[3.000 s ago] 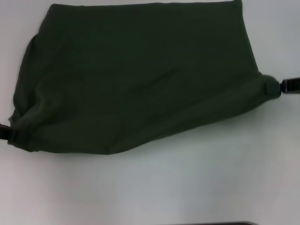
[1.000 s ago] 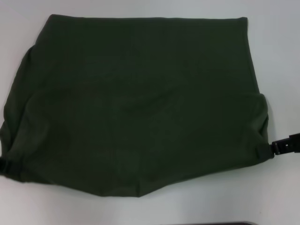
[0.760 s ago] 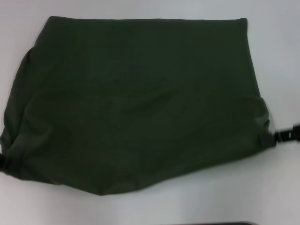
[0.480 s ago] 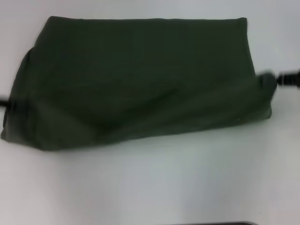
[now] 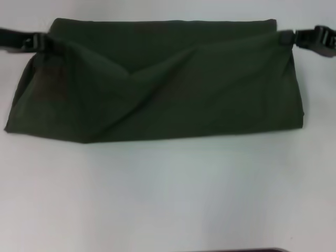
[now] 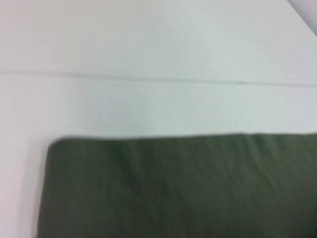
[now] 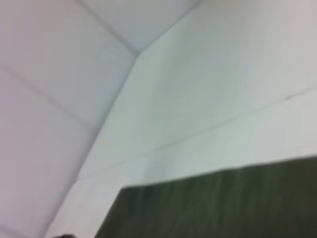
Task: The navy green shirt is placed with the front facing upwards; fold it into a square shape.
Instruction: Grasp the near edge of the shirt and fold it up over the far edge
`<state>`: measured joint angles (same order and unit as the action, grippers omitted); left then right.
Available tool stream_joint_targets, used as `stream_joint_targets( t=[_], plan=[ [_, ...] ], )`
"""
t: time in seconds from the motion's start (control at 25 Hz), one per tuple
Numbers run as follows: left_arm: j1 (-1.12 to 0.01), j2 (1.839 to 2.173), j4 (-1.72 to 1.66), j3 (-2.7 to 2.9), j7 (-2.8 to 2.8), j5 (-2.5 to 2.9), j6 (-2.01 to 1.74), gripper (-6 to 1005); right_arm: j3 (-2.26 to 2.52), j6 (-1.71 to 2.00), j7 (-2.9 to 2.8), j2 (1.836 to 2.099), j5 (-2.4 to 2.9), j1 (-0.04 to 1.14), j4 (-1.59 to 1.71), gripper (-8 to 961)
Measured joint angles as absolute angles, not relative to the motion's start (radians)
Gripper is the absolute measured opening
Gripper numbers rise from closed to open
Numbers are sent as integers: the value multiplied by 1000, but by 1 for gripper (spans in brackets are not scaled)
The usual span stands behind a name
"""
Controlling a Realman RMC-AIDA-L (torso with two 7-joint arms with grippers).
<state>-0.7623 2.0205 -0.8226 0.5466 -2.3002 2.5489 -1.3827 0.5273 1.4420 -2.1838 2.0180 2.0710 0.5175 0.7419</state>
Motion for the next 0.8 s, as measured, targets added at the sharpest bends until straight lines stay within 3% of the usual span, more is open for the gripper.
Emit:
stream_joint_targets(
  t=[0.24, 0.8],
  plan=[
    [-821, 2061, -771, 588, -2316, 2542, -1179, 49, 533, 1311, -2164, 2040, 2072, 560, 729, 44],
    [-842, 2106, -728, 667, -2382, 2545, -860, 49, 533, 1131, -2133, 2059, 2071, 569, 708, 44]
  ],
)
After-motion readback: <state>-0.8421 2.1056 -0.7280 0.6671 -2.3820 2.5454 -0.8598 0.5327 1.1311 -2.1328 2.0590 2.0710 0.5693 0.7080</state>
